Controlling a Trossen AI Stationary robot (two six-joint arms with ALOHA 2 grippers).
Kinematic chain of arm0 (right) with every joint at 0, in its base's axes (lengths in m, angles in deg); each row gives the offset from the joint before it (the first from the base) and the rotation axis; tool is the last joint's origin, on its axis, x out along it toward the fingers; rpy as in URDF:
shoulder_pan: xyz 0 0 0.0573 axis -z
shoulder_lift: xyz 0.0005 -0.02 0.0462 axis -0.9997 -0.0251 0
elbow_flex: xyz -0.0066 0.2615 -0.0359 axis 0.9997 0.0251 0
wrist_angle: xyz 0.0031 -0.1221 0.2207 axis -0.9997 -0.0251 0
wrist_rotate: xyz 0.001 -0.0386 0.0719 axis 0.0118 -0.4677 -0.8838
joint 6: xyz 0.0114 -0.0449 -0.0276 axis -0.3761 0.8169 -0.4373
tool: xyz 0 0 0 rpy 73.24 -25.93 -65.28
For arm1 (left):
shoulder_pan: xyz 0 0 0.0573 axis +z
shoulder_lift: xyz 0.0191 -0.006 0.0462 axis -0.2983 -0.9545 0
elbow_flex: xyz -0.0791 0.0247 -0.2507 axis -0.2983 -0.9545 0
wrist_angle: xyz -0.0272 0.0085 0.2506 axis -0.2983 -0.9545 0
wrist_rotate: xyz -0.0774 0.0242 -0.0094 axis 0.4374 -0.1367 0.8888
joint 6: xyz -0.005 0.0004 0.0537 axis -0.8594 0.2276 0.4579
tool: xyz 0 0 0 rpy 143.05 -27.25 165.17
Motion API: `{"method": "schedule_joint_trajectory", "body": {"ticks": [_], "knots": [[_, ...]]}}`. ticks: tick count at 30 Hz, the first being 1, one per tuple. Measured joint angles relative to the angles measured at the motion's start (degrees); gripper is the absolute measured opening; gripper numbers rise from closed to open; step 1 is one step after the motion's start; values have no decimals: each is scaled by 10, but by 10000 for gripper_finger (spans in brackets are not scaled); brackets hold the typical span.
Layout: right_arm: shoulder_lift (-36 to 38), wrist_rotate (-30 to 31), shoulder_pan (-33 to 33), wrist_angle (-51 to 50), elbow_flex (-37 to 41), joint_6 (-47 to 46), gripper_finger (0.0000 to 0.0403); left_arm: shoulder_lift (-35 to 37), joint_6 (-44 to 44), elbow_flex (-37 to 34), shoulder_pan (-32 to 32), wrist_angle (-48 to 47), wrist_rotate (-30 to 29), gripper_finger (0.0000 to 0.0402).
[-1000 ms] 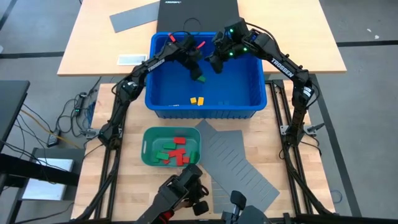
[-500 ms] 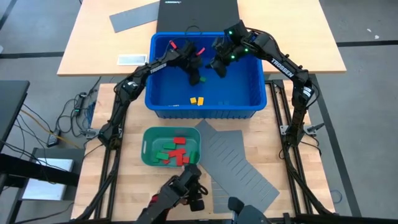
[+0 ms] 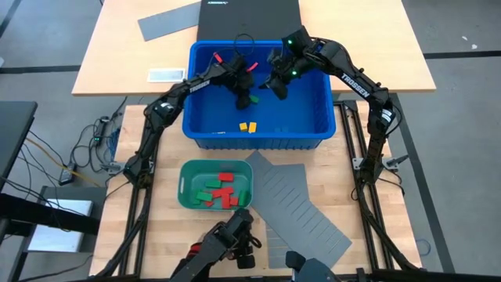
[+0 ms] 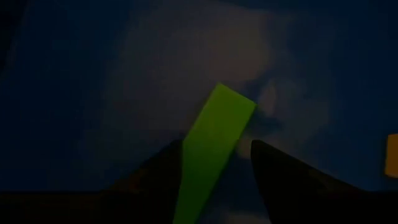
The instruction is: Sort Items/Unsort Items
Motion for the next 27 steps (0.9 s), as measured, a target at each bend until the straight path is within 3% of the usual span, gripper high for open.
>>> {"method": "schedule_joint_trajectory", "body": {"ticks": [15, 19, 23, 27], "knots": [[0, 0, 0, -28, 0, 4, 0, -26, 17, -2, -7, 0, -5, 198], [0, 0, 0, -28, 0, 5, 0, -25, 0, -7, -18, 3, -39, 196], [0, 0, 0, -30, 0, 13, 0, -24, -21, 7, -35, -21, -77, 159], [9, 1, 7, -45, 0, 45, 0, -28, -53, 73, -52, -92, -66, 126]]}}
